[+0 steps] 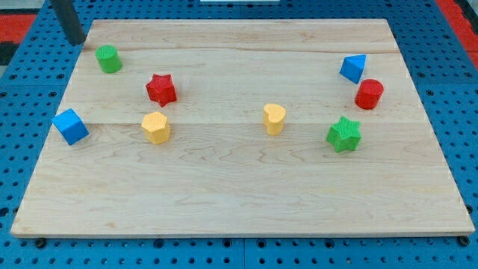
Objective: Move green circle to the center
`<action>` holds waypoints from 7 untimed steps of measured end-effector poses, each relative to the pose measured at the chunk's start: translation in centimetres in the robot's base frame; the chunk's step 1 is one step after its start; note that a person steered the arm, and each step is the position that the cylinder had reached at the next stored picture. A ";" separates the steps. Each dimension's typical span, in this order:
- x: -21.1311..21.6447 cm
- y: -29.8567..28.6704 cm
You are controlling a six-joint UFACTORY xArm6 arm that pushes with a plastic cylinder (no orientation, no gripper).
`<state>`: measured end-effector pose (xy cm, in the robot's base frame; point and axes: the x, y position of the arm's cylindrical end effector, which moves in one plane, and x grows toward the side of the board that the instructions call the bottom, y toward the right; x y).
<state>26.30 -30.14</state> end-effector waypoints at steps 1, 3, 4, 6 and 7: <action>0.9 -0.1; 1.9 0.6; 2.5 0.6; 5.7 10.0; 7.1 11.2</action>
<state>33.36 -18.98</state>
